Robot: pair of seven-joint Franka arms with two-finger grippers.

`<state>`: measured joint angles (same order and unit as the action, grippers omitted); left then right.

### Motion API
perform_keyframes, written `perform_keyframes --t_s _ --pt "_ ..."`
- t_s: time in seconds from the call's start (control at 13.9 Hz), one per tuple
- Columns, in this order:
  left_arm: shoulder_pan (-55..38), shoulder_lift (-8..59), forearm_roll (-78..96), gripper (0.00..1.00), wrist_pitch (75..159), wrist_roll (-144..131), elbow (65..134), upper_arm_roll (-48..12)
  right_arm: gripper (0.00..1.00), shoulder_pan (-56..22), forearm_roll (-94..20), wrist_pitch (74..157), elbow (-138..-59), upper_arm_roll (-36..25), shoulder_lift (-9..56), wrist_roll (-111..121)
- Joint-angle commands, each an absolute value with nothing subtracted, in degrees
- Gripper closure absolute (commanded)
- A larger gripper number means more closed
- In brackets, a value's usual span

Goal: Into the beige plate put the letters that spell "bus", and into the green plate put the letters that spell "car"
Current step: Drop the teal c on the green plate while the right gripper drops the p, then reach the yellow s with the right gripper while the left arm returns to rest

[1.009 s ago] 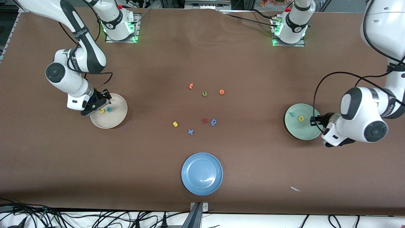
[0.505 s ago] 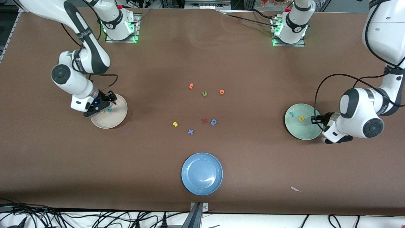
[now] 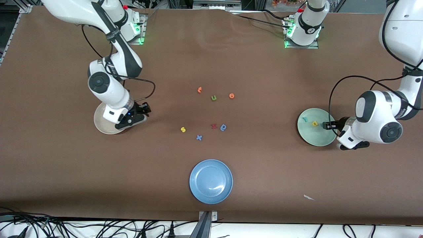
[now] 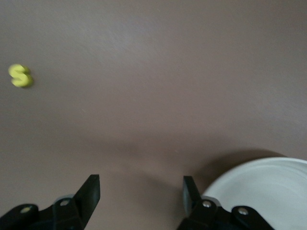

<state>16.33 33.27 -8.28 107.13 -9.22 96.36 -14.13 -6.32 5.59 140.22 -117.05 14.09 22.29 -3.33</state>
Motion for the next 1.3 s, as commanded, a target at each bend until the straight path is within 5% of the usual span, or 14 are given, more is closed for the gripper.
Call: perform_keyframes --t_s 0.0,0.43,1.23 --pt "16.35 27.96 -9.05 0.00 100.83 -9.05 93.53 -16.96 0.22 -10.09 5.80 137.99 -110.23 13.71 27.41 -9.73" --pt "16.44 24.27 -8.88 0.00 91.32 -8.53 79.46 -21.00 0.22 -17.65 8.25 137.99 -100.65 13.36 36.28 -21.42" --pt "16.26 18.19 -4.13 0.00 91.05 -3.25 74.97 -23.99 0.22 -24.35 15.73 138.25 -91.76 10.20 44.20 -30.24"
